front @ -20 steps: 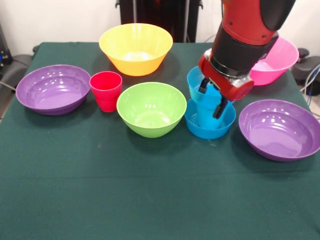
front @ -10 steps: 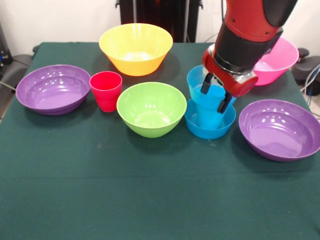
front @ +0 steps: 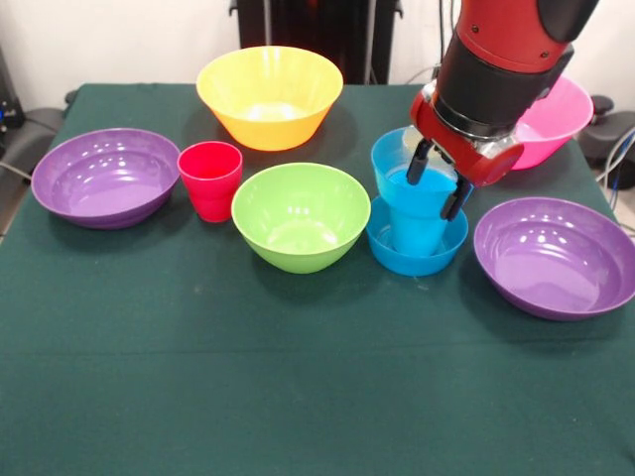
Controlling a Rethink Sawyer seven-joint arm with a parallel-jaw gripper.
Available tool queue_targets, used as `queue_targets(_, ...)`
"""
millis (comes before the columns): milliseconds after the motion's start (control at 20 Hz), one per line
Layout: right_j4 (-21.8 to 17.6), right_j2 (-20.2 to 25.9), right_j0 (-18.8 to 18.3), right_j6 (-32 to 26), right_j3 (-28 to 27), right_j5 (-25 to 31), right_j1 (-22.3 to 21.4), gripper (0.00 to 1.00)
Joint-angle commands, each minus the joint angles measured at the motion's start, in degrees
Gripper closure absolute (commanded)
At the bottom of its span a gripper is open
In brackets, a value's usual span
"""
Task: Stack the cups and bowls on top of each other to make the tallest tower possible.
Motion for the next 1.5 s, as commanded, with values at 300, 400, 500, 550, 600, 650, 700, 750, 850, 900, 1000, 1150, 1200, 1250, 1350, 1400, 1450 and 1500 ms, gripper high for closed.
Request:
queue_targets(300,-0.54,7.92,-2.57,6.62,-3.89,2.63,1.19,0.0)
queue_targets(400,-0.68,7.87,-3.19,6.24,-4.94,3.37,1.25,0.0)
queue_targets(500,-0.77,7.83,-3.59,6.12,-5.73,4.48,0.91,0.0)
queue_targets(550,-0.83,7.83,-3.76,6.04,-6.05,4.89,0.75,0.0)
queue_targets(600,-0.61,8.15,-3.77,5.97,-5.7,4.79,0.13,0.0)
queue_targets(650,-0.59,8.26,-3.91,5.78,-5.86,4.95,-0.14,0.0)
queue_targets(700,-0.26,8.75,-3.65,5.68,-4.74,4.18,-1.04,0.0)
queue_targets(750,-0.23,8.86,-3.71,5.6,-4.75,4.51,-1.36,0.0)
queue_targets(850,-0.11,9.17,-3.97,5.47,-4.54,5.04,-2.15,0.0)
queue_targets(900,-0.02,9.32,-4.22,5.45,-4.34,5.39,-2.6,0.0)
queue_targets(1000,-0.06,9.58,-4.57,5.52,-4.2,6.0,-3.18,0.0)
queue_targets(1150,-0.07,9.98,-4.76,5.53,-3.28,6.32,-4.11,0.0)
queue_targets(1200,0.24,10.38,-4.84,5.84,-2.54,6.4,-4.47,0.0)
queue_targets(1250,0.25,10.51,-4.83,5.94,-2.23,6.37,-4.69,0.0)
queue_targets(1350,0.48,10.76,-4.74,6.42,-1.49,6.67,-5.21,0.0)
queue_targets(1400,0.74,10.95,-4.6,7.06,-1.15,7.06,-5.33,0.0)
queue_targets(1450,0.94,11.08,-4.56,7.52,-0.94,7.49,-5.39,0.0)
queue_targets(1500,1.06,11.12,-4.47,8.4,-1.46,8.33,-4.9,0.0)
